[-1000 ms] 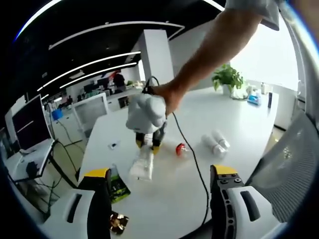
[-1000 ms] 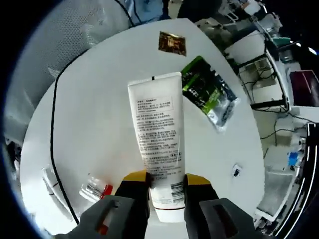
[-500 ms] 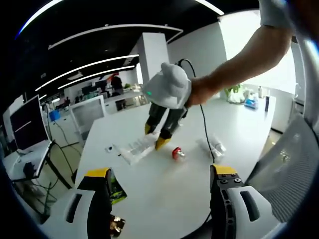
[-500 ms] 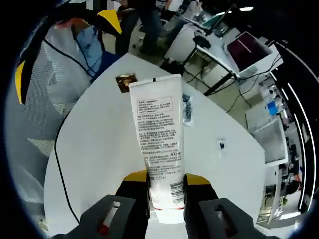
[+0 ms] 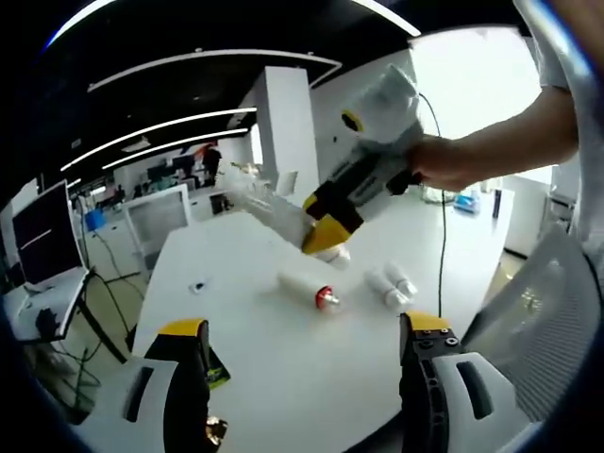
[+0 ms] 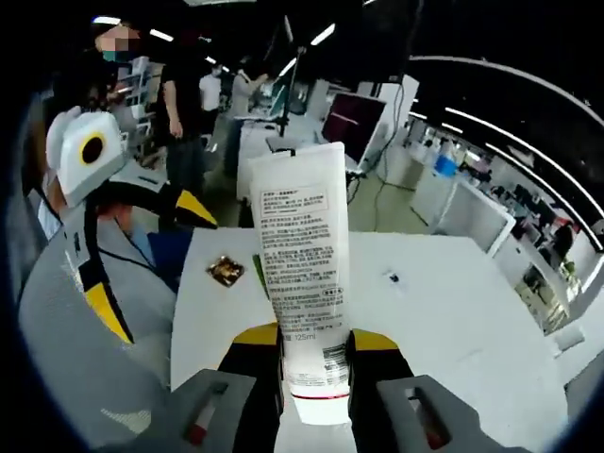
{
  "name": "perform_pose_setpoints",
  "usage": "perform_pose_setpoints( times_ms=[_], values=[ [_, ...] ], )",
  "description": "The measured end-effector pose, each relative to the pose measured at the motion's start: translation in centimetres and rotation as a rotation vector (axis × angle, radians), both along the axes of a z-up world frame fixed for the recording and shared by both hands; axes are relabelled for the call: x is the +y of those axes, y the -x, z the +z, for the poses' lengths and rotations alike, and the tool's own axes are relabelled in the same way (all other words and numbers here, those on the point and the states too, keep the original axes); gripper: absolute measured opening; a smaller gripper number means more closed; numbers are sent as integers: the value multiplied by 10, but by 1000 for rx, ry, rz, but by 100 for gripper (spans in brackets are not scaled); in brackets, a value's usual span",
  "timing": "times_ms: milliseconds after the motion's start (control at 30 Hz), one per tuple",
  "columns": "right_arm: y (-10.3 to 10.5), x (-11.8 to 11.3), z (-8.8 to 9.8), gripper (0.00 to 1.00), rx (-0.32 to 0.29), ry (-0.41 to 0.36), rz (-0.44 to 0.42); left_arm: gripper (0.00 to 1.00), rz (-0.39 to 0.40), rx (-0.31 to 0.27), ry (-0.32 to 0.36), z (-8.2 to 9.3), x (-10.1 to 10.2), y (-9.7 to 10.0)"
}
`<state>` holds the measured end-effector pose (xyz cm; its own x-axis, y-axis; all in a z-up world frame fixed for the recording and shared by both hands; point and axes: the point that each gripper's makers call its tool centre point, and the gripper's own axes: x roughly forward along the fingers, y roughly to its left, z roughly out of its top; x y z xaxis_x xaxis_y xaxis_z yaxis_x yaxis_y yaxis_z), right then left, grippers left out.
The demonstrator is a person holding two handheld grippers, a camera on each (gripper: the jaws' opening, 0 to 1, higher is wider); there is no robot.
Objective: Arrange the skincare products in the storage area until every visible bottle or jar stands upright without overlapping.
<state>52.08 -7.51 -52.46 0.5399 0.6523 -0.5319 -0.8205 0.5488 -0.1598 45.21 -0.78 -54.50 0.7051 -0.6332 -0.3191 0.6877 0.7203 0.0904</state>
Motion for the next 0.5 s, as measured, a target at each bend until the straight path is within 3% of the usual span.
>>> perform_pose_setpoints(
  times_ms=[233, 367, 500],
  values=[
    [20, 8, 24, 18, 24, -145, -14, 80, -30, 0, 15, 2, -5, 4],
    [31, 18, 41, 19, 55, -318, -7, 78, -29, 15, 32, 2, -5, 4],
    [37, 22, 44, 19, 63, -355, 2, 79, -31, 8, 46, 6, -5, 4]
  ],
)
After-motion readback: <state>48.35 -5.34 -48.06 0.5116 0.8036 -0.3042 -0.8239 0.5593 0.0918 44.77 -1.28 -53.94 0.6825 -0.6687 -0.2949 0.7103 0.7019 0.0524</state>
